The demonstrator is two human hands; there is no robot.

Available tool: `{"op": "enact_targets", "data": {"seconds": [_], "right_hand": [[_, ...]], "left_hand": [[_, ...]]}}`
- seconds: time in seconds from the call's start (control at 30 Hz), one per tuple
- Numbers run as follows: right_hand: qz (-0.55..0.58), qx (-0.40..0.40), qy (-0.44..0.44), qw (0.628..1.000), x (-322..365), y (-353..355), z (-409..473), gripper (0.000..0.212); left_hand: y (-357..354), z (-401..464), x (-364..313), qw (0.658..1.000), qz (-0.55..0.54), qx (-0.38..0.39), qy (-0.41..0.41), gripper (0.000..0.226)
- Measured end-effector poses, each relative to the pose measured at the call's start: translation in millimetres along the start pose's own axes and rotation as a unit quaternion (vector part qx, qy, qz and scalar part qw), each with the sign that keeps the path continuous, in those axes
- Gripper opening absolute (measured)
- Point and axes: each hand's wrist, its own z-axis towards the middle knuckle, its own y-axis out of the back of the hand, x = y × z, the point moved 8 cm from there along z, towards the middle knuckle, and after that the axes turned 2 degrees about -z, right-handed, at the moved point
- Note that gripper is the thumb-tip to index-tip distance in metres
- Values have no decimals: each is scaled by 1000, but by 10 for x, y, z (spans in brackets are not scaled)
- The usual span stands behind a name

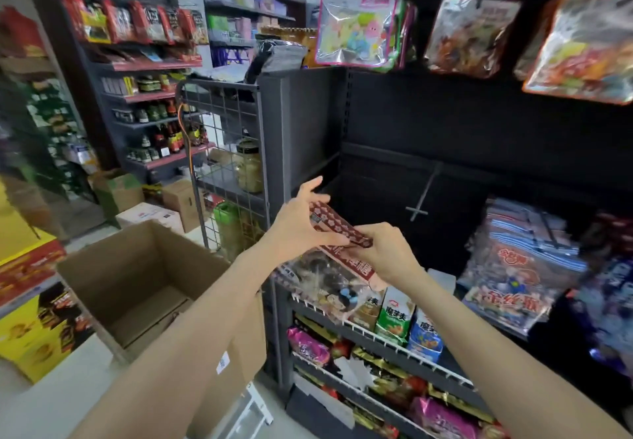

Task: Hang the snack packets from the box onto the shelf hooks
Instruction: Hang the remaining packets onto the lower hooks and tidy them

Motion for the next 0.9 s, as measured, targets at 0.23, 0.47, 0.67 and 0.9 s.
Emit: {"op": "enact_targets", "data": {"seconds": [0.23,0.47,0.67,0.9], "right_hand": [[124,68,-98,985,-497,306,-128,21],[287,-49,-219,931,-1035,443,-236,6],[344,-92,-268,895,-1203,457,-222,11],[392,-151,-322,849,-1299,528,-175,7]], "left_hand": [[-350,26,58,994,-105,-4,26,11],[-515,102,219,984,-159,-26,73,2],[-553,162,240,996,-53,-18,72,13],[-487,158,152,995,82,-11,62,35]]}}
